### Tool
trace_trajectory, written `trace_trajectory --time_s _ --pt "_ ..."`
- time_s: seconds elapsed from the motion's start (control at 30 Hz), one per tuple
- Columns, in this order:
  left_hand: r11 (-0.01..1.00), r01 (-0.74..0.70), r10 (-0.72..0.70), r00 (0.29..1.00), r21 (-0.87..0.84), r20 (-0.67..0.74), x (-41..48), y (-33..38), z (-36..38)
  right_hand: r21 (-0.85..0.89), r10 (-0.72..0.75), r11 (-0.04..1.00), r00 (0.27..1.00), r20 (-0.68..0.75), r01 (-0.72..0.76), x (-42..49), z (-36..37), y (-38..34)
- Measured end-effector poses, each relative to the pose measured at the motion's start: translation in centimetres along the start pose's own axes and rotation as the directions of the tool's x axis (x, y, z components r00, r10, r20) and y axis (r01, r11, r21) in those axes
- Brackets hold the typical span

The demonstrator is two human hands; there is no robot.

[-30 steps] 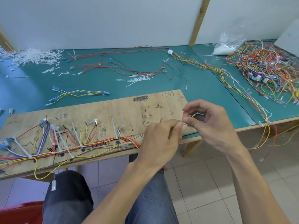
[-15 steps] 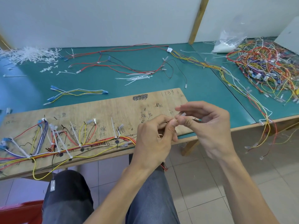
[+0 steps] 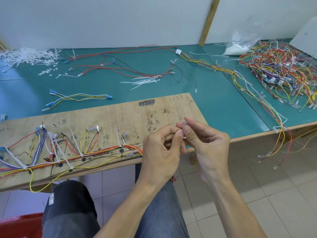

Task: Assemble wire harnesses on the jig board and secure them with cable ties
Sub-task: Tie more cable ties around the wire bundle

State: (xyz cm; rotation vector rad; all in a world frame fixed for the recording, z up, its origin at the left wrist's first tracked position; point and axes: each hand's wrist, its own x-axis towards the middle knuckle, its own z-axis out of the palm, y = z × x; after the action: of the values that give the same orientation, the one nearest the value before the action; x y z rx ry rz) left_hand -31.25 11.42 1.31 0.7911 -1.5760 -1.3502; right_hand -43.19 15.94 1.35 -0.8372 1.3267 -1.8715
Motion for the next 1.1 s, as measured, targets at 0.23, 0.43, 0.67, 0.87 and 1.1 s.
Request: trace_trajectory --time_s 0.23,0.43,0.67,0.87,1.1 --pt "0.996 -0.029 0.028 1.000 0.081 0.014 0.1 0.4 0.1 0.026 -0.010 1.000 1.000 -0.010 0.011 0.1 -0.5 -0.5" --pt "0.999 0.030 -0.031 0.997 0.016 0.067 -0.1 0.4 -0.4 0.127 0.055 0.991 0.998 -0.041 -0.050 -0.5 -0.8 -0.2" --pt "0.998 0.067 -0.067 0.995 -0.006 0.079 -0.1 0.5 -0.4 0.032 -0.038 0.999 0.999 -0.016 0.038 -0.5 -0.9 -0.2" --pt "0.992 0.097 -0.109 0.980 0.081 0.168 -0.2 0.1 -1.4 -0.037 -0.032 0.999 0.999 -0.039 0.030 -0.6 -1.3 0.5" --pt "0.987 0.118 -0.126 0.989 0.114 0.072 0.0 0.2 -0.8 -0.086 -0.083 0.993 0.994 -0.075 0.077 -0.8 -1.0 1.3"
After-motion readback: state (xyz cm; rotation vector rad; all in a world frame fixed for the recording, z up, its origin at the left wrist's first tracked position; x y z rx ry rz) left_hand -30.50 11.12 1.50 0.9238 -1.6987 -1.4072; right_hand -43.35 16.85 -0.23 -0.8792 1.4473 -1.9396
